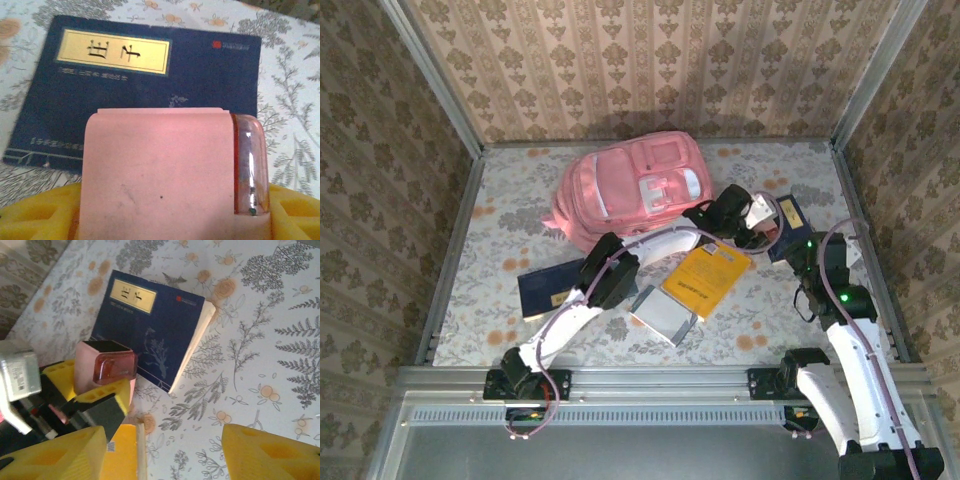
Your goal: Pack the student bag
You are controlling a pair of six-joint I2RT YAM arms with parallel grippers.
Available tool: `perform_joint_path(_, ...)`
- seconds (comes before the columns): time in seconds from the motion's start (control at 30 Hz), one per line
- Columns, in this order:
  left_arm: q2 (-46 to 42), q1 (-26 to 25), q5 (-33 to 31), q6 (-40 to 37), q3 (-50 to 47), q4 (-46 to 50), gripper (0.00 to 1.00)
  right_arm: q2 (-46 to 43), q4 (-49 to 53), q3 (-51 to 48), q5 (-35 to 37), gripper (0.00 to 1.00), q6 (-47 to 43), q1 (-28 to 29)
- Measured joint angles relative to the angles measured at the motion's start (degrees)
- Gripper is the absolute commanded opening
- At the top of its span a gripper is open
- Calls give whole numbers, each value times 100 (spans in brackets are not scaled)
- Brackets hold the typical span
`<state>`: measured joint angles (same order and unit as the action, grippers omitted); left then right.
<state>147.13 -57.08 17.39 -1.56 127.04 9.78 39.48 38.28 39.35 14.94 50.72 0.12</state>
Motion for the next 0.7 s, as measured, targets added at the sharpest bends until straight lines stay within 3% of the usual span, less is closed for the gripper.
perform_joint_path(0.3, -1685, 739, 535, 1637, -1034, -391, 41, -354, -885, 87, -415, 62, 20, 142)
perform_joint_path(0.47, -2846, 1307, 706, 2518, -2085, -813, 42, -155, -1390, 323, -748, 61, -162, 289)
perform_joint_path(0.7, -4452, 2057, 660, 3136, -3536, -498, 41, 1373, -1727, 1128, -907, 62, -713, 1554)
